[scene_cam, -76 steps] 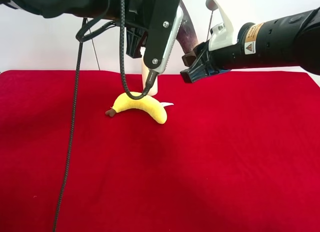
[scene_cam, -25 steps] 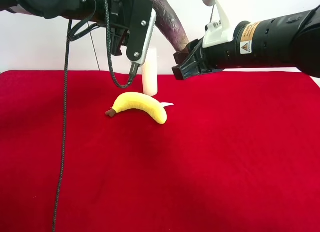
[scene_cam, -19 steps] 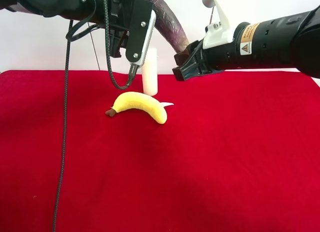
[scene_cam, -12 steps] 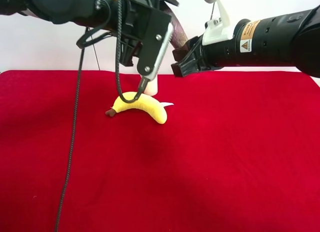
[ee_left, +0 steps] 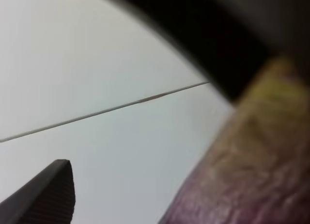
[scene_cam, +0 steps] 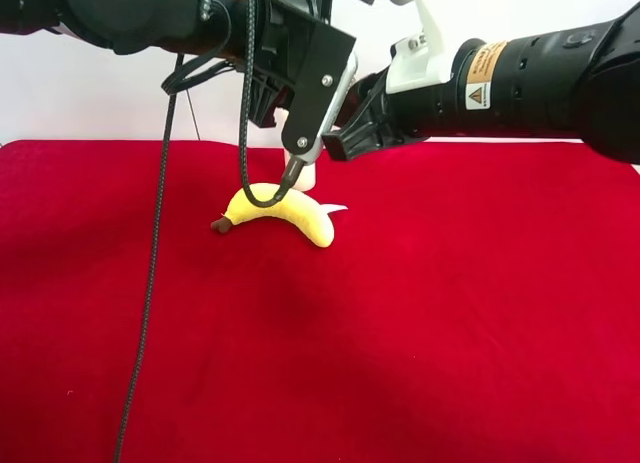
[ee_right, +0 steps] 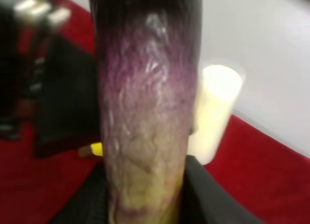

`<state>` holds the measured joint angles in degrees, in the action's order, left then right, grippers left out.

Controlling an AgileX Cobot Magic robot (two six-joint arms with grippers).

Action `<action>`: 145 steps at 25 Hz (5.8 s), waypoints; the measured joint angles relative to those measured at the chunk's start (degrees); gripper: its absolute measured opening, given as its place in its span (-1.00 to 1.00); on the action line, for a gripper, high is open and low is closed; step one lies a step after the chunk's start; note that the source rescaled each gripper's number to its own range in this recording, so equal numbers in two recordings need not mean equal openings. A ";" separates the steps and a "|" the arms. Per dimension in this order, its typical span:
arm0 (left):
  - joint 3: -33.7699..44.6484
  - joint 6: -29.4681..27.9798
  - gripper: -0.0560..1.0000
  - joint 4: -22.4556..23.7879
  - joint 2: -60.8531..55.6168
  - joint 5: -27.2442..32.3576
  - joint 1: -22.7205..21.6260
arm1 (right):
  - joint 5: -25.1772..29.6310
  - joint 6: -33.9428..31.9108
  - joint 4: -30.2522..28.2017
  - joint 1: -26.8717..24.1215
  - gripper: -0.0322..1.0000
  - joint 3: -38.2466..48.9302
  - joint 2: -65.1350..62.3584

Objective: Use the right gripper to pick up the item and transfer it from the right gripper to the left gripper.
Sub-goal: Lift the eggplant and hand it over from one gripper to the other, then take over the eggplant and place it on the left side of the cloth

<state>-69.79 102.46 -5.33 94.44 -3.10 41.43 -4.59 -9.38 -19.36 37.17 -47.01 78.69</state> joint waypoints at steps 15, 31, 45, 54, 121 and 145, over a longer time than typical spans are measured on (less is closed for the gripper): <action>0.55 0.85 -0.83 0.87 0.54 1.38 -0.11 | 2.00 -0.18 0.04 0.07 -0.93 -0.56 -0.47; 0.55 0.24 -0.83 1.05 0.57 1.44 -0.11 | 2.01 -0.18 0.04 0.07 -0.93 -0.56 -0.47; 0.55 0.20 -0.83 1.07 0.57 1.44 -0.11 | 2.01 -0.18 0.04 0.07 -0.93 -0.56 -0.47; 0.55 -0.04 -0.86 0.96 0.62 1.09 -0.11 | 3.03 -0.07 0.04 0.07 -0.77 -0.56 -0.52; 0.55 -0.93 -0.89 -0.10 0.06 -1.31 -0.21 | 65.50 11.78 21.28 0.70 1.00 19.25 -78.93; 0.55 -1.09 -0.89 -0.24 0.06 0.10 -0.21 | 65.58 5.05 15.02 -23.62 1.00 19.57 -78.93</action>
<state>-69.24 101.36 -5.57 94.50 -3.00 41.22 60.99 -4.33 -4.34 13.54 -27.45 -0.24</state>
